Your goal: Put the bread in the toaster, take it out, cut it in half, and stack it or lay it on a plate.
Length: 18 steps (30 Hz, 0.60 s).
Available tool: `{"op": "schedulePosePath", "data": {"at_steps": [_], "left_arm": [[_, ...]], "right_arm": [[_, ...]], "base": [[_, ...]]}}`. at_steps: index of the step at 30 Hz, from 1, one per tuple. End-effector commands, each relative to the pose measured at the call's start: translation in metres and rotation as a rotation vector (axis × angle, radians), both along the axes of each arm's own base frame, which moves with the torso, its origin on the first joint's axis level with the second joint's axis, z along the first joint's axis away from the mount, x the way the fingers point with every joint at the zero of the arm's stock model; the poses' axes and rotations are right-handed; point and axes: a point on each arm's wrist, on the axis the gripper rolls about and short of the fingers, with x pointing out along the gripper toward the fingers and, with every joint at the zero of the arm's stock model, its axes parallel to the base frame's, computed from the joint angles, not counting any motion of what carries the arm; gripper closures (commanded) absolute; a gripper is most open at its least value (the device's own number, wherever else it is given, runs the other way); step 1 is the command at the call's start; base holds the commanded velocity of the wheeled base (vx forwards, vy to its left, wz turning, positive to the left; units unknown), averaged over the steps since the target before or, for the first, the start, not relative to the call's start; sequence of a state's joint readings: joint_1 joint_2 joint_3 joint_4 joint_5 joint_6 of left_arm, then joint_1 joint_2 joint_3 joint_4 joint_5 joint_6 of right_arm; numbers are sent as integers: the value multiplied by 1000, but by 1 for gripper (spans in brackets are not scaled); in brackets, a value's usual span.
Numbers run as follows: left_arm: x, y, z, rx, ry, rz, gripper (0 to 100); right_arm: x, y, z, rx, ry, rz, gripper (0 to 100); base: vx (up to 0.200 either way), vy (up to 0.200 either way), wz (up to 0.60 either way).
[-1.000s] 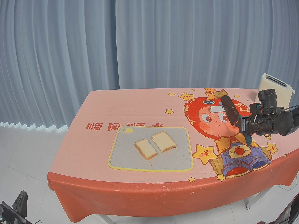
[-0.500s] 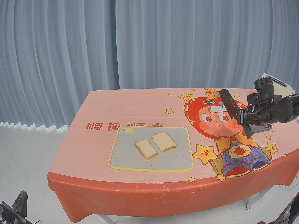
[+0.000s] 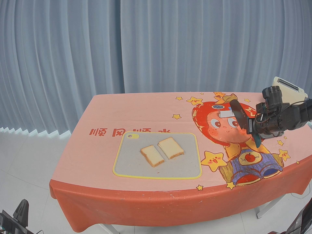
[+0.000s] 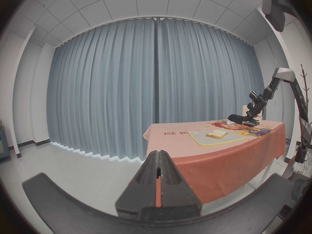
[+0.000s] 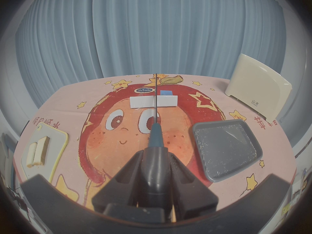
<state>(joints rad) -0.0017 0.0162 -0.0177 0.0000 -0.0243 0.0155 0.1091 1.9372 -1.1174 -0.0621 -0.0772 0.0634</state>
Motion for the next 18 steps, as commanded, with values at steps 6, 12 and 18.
{"op": "schedulePosePath", "data": {"at_steps": [6, 12, 18], "left_arm": [[0, 0, -5, 0, 1, 0, 100], [0, 0, -5, 0, 1, 0, 100], [0, 0, -5, 0, 1, 0, 100]], "right_arm": [[4, -1, 0, -2, -5, -4, 100], [6, -3, -1, -3, 2, -8, 100], [7, -2, -5, -3, 11, -6, 100]], "base": [[0, 0, 0], [0, 0, 0], [0, 0, 0]]}}
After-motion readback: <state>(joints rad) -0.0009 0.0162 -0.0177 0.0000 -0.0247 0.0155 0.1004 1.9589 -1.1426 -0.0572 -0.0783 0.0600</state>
